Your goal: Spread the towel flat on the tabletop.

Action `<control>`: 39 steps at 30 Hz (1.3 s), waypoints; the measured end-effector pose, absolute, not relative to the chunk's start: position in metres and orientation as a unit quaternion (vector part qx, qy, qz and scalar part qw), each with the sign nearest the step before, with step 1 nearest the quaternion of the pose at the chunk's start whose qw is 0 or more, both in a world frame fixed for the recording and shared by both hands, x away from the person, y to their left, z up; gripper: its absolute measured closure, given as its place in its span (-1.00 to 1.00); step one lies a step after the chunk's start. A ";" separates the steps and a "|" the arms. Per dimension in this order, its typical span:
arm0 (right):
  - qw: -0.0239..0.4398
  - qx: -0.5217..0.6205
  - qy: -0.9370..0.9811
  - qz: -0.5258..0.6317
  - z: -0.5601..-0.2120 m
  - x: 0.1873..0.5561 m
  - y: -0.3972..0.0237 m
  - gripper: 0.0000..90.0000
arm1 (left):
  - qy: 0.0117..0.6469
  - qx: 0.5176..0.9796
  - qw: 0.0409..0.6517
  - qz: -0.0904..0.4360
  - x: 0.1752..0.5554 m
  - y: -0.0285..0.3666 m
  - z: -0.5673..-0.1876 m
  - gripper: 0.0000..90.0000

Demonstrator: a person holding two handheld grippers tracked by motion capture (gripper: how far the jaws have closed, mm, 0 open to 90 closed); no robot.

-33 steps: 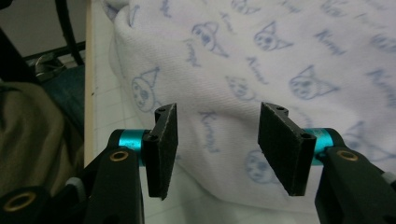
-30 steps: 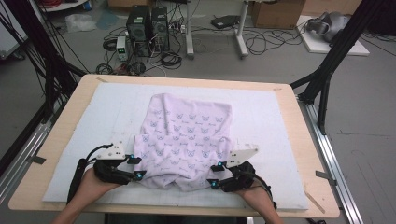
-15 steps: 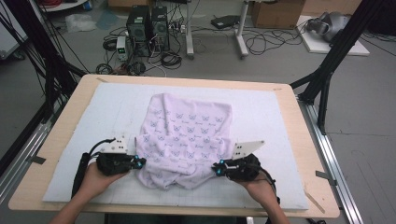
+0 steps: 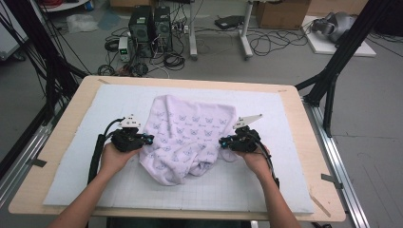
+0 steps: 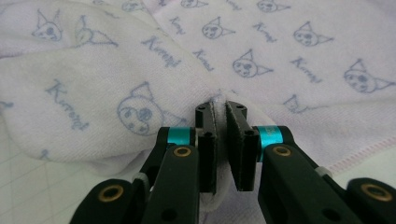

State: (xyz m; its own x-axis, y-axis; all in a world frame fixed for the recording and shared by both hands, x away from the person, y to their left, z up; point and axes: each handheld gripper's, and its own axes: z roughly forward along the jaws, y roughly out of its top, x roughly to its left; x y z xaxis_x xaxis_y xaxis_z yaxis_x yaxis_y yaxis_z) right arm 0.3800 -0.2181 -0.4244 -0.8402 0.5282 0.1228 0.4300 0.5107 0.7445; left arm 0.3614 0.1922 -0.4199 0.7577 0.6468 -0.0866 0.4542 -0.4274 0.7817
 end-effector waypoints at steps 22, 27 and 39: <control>0.083 0.198 0.858 0.467 -0.412 0.294 -0.216 0.07 | 0.256 0.853 0.446 0.084 0.269 0.189 -0.411 -0.04; 0.068 0.175 0.876 0.445 -0.422 0.294 -0.190 0.03 | 0.239 0.872 0.422 0.066 0.267 0.169 -0.426 -0.10; 0.053 0.167 0.886 0.430 -0.428 0.301 -0.184 0.81 | 0.232 0.879 0.412 0.063 0.275 0.168 -0.427 0.72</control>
